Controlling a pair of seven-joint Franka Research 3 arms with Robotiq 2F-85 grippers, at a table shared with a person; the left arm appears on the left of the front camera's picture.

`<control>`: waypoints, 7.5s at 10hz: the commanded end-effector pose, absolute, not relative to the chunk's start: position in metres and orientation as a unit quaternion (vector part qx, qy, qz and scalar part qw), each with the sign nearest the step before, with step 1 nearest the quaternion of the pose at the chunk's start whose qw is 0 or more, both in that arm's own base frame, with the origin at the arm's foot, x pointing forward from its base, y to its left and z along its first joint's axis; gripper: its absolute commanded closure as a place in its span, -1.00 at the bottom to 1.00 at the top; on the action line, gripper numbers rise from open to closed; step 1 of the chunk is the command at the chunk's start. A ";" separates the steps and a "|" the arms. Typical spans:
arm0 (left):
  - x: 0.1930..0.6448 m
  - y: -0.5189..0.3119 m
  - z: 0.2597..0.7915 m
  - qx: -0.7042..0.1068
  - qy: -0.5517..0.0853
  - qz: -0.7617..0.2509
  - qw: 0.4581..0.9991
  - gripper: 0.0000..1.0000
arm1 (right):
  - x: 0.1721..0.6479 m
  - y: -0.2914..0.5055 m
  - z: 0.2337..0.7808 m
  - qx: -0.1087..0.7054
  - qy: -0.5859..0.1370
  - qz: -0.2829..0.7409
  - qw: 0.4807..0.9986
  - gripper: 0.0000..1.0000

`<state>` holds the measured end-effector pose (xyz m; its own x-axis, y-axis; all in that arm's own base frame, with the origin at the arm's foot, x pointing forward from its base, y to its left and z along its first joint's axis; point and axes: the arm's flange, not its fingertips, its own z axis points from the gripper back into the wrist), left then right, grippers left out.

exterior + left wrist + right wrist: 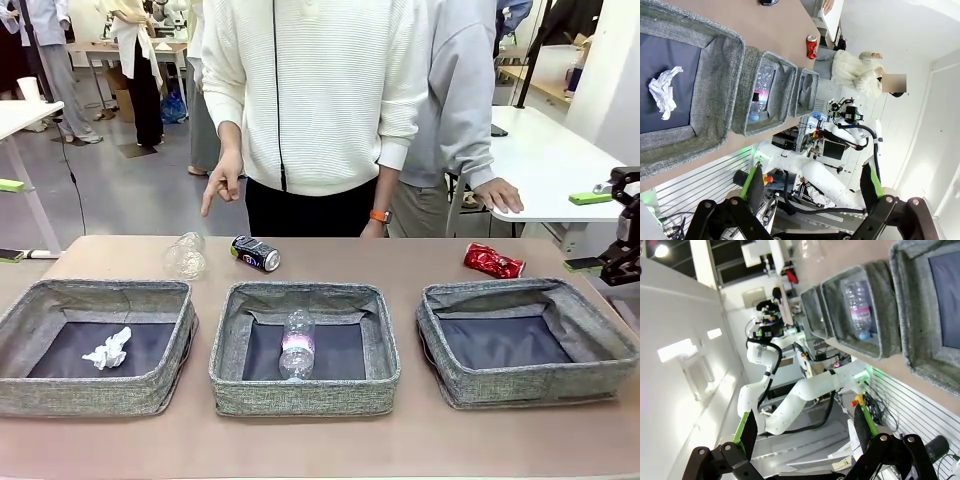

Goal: Sort the waste into the appropriate baskets.
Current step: Pick up the waste item pointed out by the person.

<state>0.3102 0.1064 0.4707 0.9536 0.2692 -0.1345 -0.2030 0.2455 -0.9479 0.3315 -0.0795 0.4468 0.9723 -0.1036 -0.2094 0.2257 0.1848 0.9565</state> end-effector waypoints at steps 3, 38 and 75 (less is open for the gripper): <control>0.310 0.106 0.471 -0.596 -0.028 0.150 0.789 -1.00 | 0.331 -0.081 0.451 0.628 0.059 -0.110 0.768 -1.00; 0.634 -0.120 0.342 0.004 0.008 0.058 0.998 -0.96 | 0.331 -0.081 0.451 0.628 0.059 -0.110 0.768 -1.00; 0.375 -0.342 0.763 -0.051 -0.012 -0.070 0.996 0.22 | 0.331 -0.081 0.451 0.628 0.059 -0.110 0.768 -1.00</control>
<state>0.3703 -0.3265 0.7437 0.9816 -0.1862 0.0421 0.1898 0.9755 -0.1114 0.3322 -0.0805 0.4472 0.9722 -0.1028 -0.2103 0.2264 0.1849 0.9563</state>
